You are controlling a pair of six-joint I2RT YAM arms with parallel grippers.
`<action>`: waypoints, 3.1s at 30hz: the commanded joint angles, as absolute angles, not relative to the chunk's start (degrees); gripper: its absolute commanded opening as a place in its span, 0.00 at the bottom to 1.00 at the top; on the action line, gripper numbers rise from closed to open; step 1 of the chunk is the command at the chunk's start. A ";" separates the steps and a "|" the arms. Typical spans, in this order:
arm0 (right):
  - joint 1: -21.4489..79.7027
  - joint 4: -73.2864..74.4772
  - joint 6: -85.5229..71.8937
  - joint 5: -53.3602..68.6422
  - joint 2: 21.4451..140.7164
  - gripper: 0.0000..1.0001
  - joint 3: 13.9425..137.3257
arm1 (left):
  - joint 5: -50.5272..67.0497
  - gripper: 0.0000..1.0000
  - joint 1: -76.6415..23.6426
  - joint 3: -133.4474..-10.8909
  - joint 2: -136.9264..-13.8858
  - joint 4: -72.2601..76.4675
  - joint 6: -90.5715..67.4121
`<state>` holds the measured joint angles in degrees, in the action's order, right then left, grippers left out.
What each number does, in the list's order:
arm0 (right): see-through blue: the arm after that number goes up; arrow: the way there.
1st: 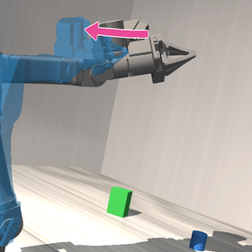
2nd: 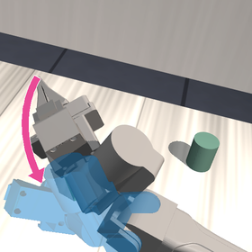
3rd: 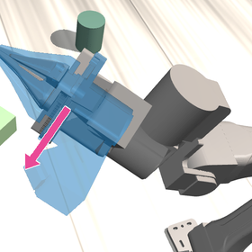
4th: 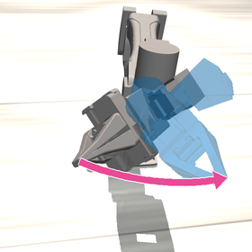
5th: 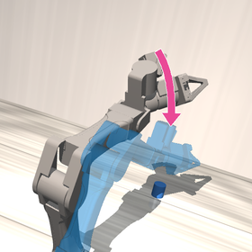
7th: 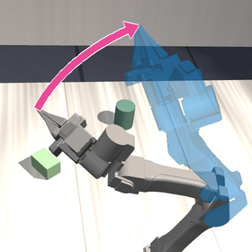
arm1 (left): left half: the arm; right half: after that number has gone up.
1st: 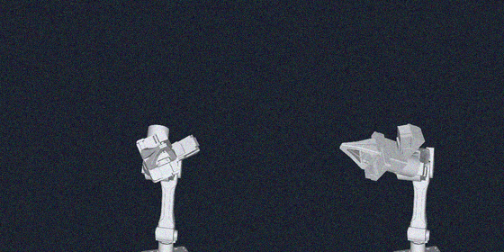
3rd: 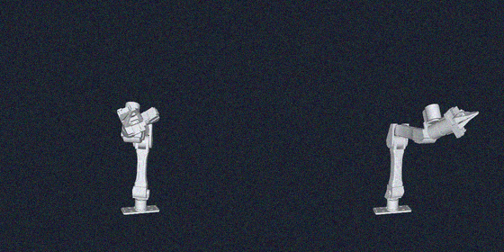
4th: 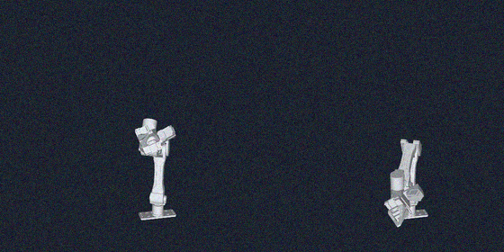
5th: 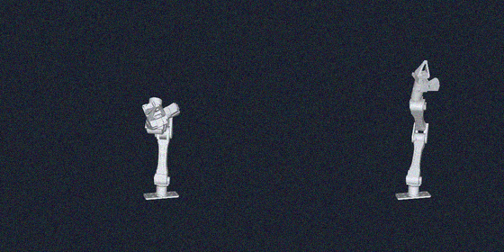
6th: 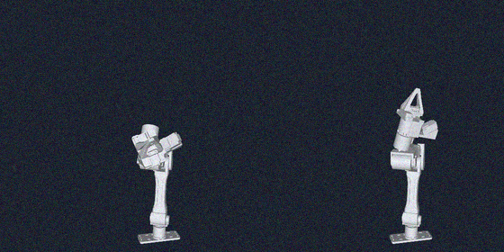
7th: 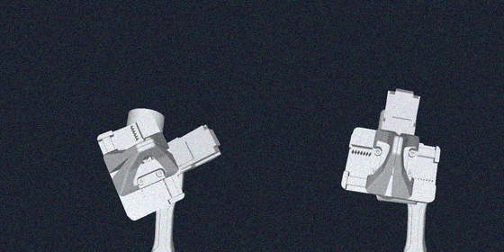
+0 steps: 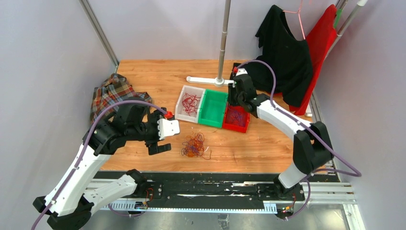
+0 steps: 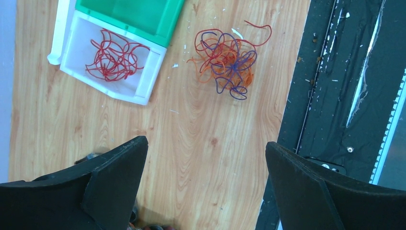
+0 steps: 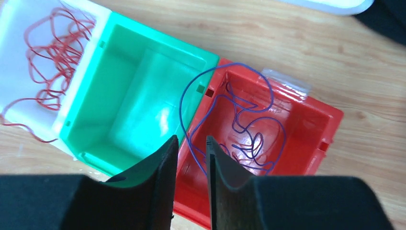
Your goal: Untangle the cables
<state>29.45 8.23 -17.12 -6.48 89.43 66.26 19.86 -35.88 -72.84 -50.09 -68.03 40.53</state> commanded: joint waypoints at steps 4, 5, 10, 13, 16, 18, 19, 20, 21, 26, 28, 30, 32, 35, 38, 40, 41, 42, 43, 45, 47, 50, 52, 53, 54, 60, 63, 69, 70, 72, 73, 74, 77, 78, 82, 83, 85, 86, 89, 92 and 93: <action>26.15 11.49 -19.88 -5.44 98.79 0.17 67.87 | 18.72 0.98 -36.21 -74.09 -50.20 -68.30 40.75; 25.77 11.86 -19.77 -5.03 99.83 0.14 67.91 | 18.64 0.98 -36.21 -74.14 -50.11 -68.39 40.84; 25.47 13.29 -18.26 -7.06 102.35 0.05 66.88 | 18.62 0.98 -36.21 -74.20 -50.01 -68.51 41.51; 25.48 13.39 -17.83 -8.24 102.12 0.03 66.51 | 18.91 0.98 -36.21 -74.03 -50.29 -68.52 41.58; 25.51 14.25 -16.96 -8.86 99.74 0.03 67.34 | 18.91 0.98 -36.21 -73.70 -50.68 -68.54 41.67; 25.49 15.36 -16.15 -10.54 97.47 0.05 68.06 | 18.88 0.98 -36.21 -73.58 -50.98 -68.54 41.92; 25.49 16.04 -15.66 -11.49 96.17 0.06 68.39 | 18.85 0.98 -36.21 -73.46 -51.16 -68.54 42.00; 25.49 16.70 -15.27 -12.31 94.79 0.08 68.57 | 18.89 0.98 -36.21 -73.36 -51.42 -68.55 42.00; 25.53 17.27 -14.86 -12.98 93.50 0.13 68.60 | 19.13 0.98 -36.21 -73.20 -51.60 -68.52 41.98; 27.04 18.35 -13.82 -11.50 85.91 0.43 66.20 | 22.68 0.98 -36.21 -71.46 -53.75 -68.34 40.87; 30.25 17.22 -12.86 -13.16 82.52 0.51 64.29 | 25.13 0.98 -36.21 -69.58 -55.27 -66.90 39.27; 33.69 15.22 -12.64 -14.61 77.75 0.55 61.60 | 26.41 0.98 -36.21 -67.33 -56.98 -63.73 36.53; 38.43 11.24 -13.59 -14.89 72.74 0.56 56.14 | 26.89 0.98 -36.21 -64.66 -58.91 -60.29 34.76; 43.70 5.35 -17.24 -13.81 66.24 0.58 48.43 | 26.61 0.99 -36.21 -60.64 -61.26 -54.90 35.65; 47.06 2.68 -21.31 -13.73 61.53 0.53 41.94 | 26.96 0.92 -36.17 -57.02 -63.62 -51.42 39.64; 49.10 1.28 -23.13 -15.24 58.78 0.49 38.37 | 27.43 0.87 -36.21 -55.47 -65.51 -49.99 42.51; 49.81 0.65 -24.05 -15.89 57.34 0.47 36.83 | 27.62 0.85 -36.21 -54.93 -66.58 -49.35 43.58; 50.25 -0.10 -25.12 -16.53 55.47 0.45 35.07 | 27.61 0.82 -36.21 -54.57 -67.75 -48.06 44.17; 50.74 -0.58 -26.20 -17.70 53.97 0.43 33.79 | 27.46 0.78 -36.21 -54.28 -68.94 -47.06 44.47; 52.11 -2.73 -28.19 -20.80 50.23 0.41 31.29 | 27.25 0.71 -36.25 -54.06 -71.31 -45.42 45.06; 52.62 -5.89 -28.68 -22.06 46.99 0.42 29.18 | 25.47 0.68 -36.69 -53.62 -73.33 -42.58 42.93; 52.57 -6.45 -27.93 -21.74 46.10 0.45 29.61 | 23.08 0.65 -37.58 -52.91 -75.45 -40.72 42.99; 52.60 -5.20 -26.66 -19.95 46.85 0.46 31.12 | 22.15 0.59 -37.62 -52.15 -75.91 -39.72 43.30; 52.56 -5.24 -26.04 -18.83 47.23 0.47 31.58 | 21.51 0.53 -37.62 -51.72 -75.89 -39.13 43.48; 52.67 -5.73 -25.54 -17.76 47.61 0.47 31.76 | 20.82 0.44 -37.66 -51.34 -75.81 -38.49 43.55; 55.23 -16.16 -23.12 -11.64 49.95 0.50 29.36 | 19.25 0.02 -37.62 -53.14 -72.78 -40.54 42.75; 58.60 -19.51 -20.05 -10.70 52.82 0.50 30.26 | 20.05 0.01 -37.54 -55.85 -69.78 -45.16 43.19; 65.28 -31.08 -14.86 -7.51 58.55 0.54 30.61 | 22.25 0.01 -37.53 -61.70 -63.57 -54.29 41.46; 65.86 -32.24 -14.33 -6.69 59.47 0.55 31.19 | 22.80 0.01 -37.53 -62.64 -62.47 -55.38 40.89; 66.60 -34.88 -13.78 -4.62 60.89 0.57 32.15 | 23.35 0.01 -37.53 -64.20 -60.27 -56.89 39.74; 66.88 -36.06 -13.72 -3.70 61.38 0.57 32.53 | 23.31 0.00 -37.54 -64.85 -59.02 -57.28 39.06; 67.15 -37.08 -13.64 -2.97 61.96 0.58 33.03 | 23.17 0.01 -37.53 -65.64 -58.22 -57.84 38.62; 68.03 -37.69 -13.01 -1.88 63.09 0.60 35.24 | 23.09 0.01 -37.54 -68.09 -56.77 -59.99 38.08; 68.17 -37.56 -12.80 -1.93 63.47 0.60 35.95 | 23.18 0.01 -37.53 -68.86 -56.44 -60.75 37.99; 68.20 -37.21 -11.39 -0.89 65.00 0.61 39.85 | 23.20 0.00 -37.59 -72.21 -55.70 -63.20 37.51; 68.16 -36.99 -10.85 -0.01 65.88 0.62 40.97 | 23.35 0.01 -37.53 -73.18 -55.55 -63.60 37.29; 68.18 -35.93 -10.43 1.08 67.61 0.62 43.25 | 23.84 0.00 -37.56 -75.46 -55.27 -64.11 36.83; 68.20 -35.57 -10.19 1.40 68.50 0.62 44.24 | 24.22 0.00 -37.61 -76.57 -55.22 -64.34 36.64; 68.20 -35.42 -9.39 0.41 71.58 0.62 46.62 | 25.05 0.00 -37.61 -79.82 -55.02 -65.18 36.25; 68.16 -37.12 -9.71 -3.56 74.12 0.60 47.50 | 24.58 0.00 -37.54 -82.62 -55.01 -65.60 34.35; 68.12 -38.63 -9.68 -5.56 74.86 0.59 47.16 | 24.39 0.00 -37.56 -83.34 -54.97 -65.87 33.87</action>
